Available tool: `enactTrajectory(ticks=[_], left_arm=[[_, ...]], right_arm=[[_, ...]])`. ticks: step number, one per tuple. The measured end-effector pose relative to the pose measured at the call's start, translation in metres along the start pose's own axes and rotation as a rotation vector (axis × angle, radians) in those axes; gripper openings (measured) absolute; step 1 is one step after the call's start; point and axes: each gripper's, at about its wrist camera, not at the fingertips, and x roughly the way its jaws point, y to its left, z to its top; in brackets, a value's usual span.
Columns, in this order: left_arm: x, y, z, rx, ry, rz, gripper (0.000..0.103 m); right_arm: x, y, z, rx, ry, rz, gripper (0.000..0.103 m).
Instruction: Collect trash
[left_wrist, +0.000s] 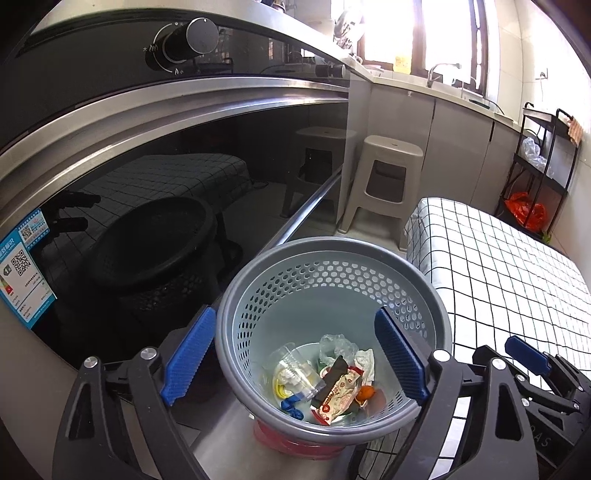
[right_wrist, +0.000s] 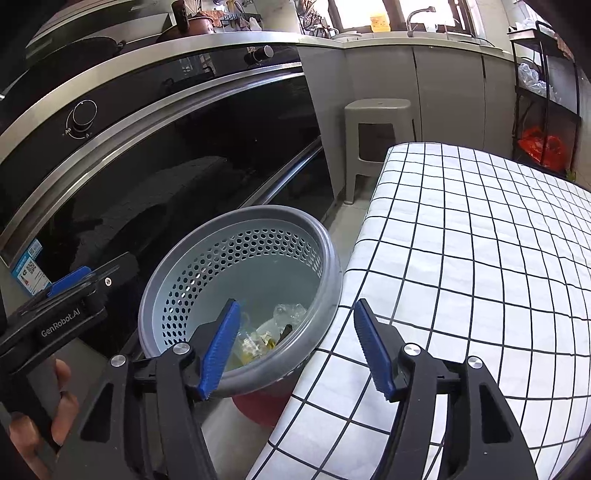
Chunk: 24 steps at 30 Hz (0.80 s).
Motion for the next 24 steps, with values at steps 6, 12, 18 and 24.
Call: enactTrajectory(ticks=[6, 12, 18, 24], left_arm=[[-0.0030, 0.0008, -0.0005, 0.002, -0.013, 0.012, 0.094], [-0.0032, 0.0007, 0.0007, 0.001, -0.010, 0.009, 0.096], [-0.0008, 0.0034, 0.0011, -0.005, 0.001, 0.016, 0.096], [0.0004, 0.0035, 0.0008, -0.002, 0.000, 0.013, 0.096]], right_arm=[[-0.0031, -0.0017, -0.0025, 0.010, -0.008, -0.001, 0.065], [-0.0054, -0.0017, -0.0055, 0.015, -0.011, -0.007, 0.067], [-0.0072, -0.0012, -0.0065, 0.018, -0.018, -0.008, 0.071], [-0.0073, -0.0005, -0.0074, 0.018, -0.020, -0.002, 0.075]])
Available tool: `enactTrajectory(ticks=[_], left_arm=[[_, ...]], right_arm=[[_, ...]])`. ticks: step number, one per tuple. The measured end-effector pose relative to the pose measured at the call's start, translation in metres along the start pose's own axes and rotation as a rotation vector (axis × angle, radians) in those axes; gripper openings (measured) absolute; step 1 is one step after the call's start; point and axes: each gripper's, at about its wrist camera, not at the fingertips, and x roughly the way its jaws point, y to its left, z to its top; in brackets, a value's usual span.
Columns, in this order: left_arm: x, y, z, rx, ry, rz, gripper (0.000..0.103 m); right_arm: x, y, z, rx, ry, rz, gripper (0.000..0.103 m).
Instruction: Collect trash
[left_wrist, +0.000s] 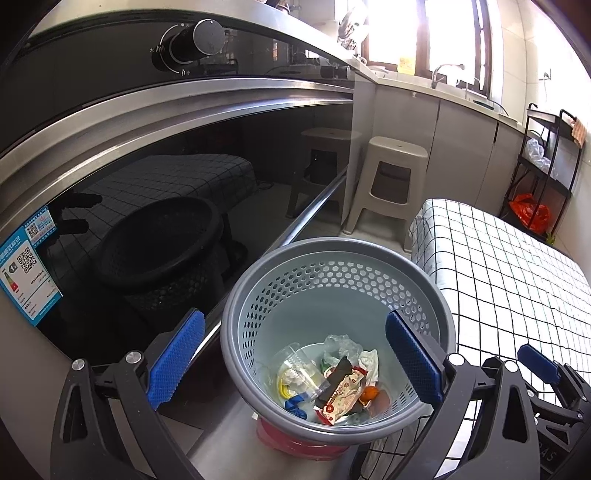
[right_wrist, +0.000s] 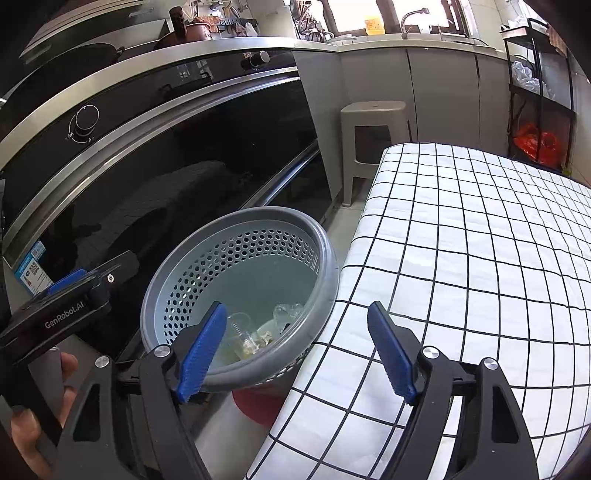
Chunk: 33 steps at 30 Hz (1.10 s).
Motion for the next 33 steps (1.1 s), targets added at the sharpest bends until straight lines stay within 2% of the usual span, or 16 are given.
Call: enactTrajectory(ticks=[11, 33], left_arm=[[-0.0006, -0.0051, -0.0006, 0.025, -0.006, 0.033, 0.096], [-0.0018, -0.0058, -0.0002, 0.025, -0.003, 0.030, 0.096]], right_arm=[[-0.0025, -0.0009, -0.0001, 0.005, -0.012, -0.001, 0.076], [-0.0022, 0.0002, 0.0004, 0.005, -0.011, 0.003, 0.076]])
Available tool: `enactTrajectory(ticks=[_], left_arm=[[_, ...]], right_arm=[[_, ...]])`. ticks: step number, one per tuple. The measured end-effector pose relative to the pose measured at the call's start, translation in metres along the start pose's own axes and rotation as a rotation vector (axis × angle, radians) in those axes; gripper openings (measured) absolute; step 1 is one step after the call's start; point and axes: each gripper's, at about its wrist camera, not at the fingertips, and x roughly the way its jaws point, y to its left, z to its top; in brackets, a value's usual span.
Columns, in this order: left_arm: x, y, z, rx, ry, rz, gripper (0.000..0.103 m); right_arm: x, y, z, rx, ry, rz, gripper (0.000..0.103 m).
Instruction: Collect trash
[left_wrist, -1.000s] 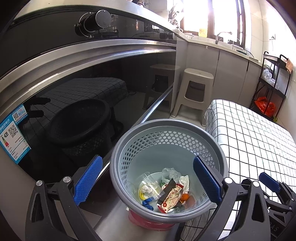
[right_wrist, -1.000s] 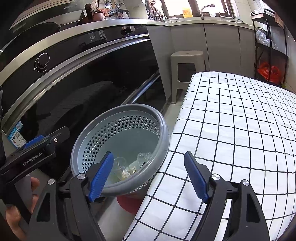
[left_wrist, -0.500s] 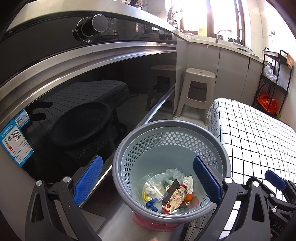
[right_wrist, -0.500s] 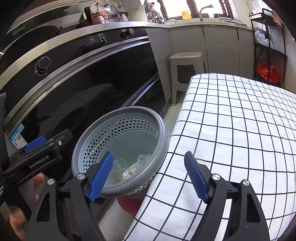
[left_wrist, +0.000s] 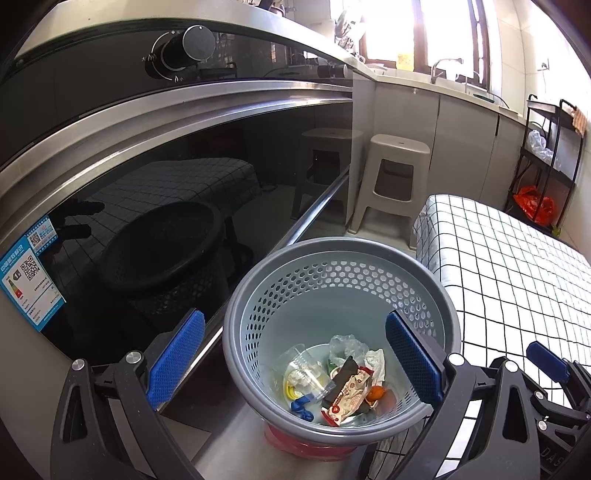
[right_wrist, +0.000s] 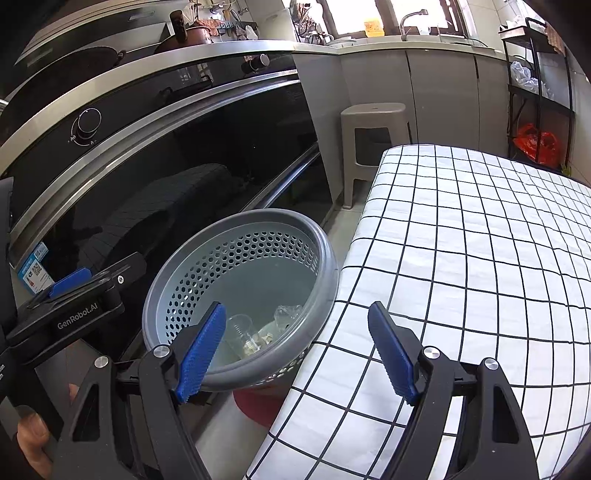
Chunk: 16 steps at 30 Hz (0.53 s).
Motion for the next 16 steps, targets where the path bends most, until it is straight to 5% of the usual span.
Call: enactTrajectory(ticks=[16], left_arm=[[0.0029, 0.0023, -0.0011, -0.007, 0.013, -0.016, 0.096]], right_arm=[[0.0016, 0.0013, -0.0022, 0.006, 0.000, 0.000, 0.076]])
